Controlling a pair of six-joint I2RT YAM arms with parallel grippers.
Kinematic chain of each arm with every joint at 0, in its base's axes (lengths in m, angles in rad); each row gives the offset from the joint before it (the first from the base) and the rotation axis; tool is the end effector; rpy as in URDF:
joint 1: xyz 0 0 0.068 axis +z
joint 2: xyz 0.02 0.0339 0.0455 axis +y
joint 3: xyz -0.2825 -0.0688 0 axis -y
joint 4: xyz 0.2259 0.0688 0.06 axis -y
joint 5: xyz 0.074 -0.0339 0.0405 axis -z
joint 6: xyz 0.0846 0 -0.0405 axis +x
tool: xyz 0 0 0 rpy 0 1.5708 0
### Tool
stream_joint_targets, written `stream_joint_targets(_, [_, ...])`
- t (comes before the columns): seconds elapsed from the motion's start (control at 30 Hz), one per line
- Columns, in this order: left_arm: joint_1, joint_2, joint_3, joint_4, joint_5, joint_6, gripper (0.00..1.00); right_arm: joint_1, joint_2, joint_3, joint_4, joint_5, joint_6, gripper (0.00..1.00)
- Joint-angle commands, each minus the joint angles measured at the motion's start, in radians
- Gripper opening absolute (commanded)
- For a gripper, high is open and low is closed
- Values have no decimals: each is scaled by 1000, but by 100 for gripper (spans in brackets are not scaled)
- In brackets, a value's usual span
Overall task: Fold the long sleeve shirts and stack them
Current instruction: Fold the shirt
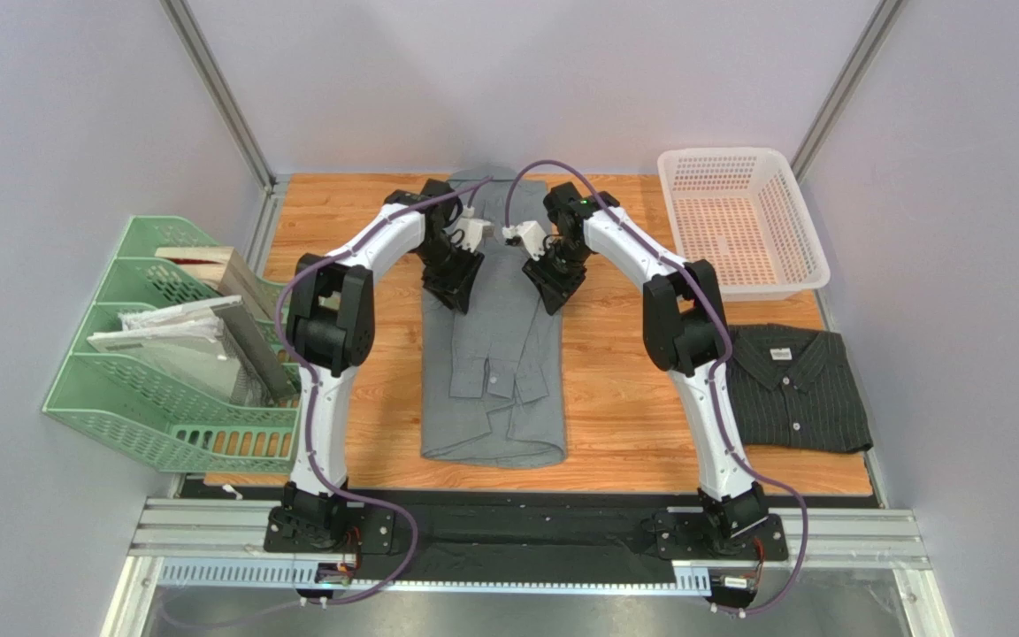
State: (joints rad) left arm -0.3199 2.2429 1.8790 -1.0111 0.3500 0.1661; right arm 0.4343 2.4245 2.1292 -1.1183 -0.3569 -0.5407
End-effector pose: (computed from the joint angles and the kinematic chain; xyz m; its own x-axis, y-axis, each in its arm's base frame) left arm 0.4258 -0.1716 0.1597 -0.8590 0.4482 -0.2475 0.5077 0.8078 -0.2996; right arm 0.4325 0.2332 0.1394 -0.5397 -0.7820 -0.3118 -0.8418 0.4951 0.2153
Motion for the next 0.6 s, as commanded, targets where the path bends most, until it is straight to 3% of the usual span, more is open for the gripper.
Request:
stream_joint_targets(0.0, [-2, 66, 58, -67, 63, 16, 44, -12, 50, 5, -89, 59, -56, 34])
stream_joint_targets(0.23, [-42, 136, 129, -78, 128, -10, 36, -87, 48, -31, -135, 59, -44, 31])
stream_joint_targets(0.4, [-59, 201, 230, -84, 124, -28, 36, -123, 47, -38, -147, 73, -56, 30])
stream_joint_targets(0.57, [-56, 259, 344, -96, 87, -5, 36, -147, 90, 63, -138, 90, -38, 32])
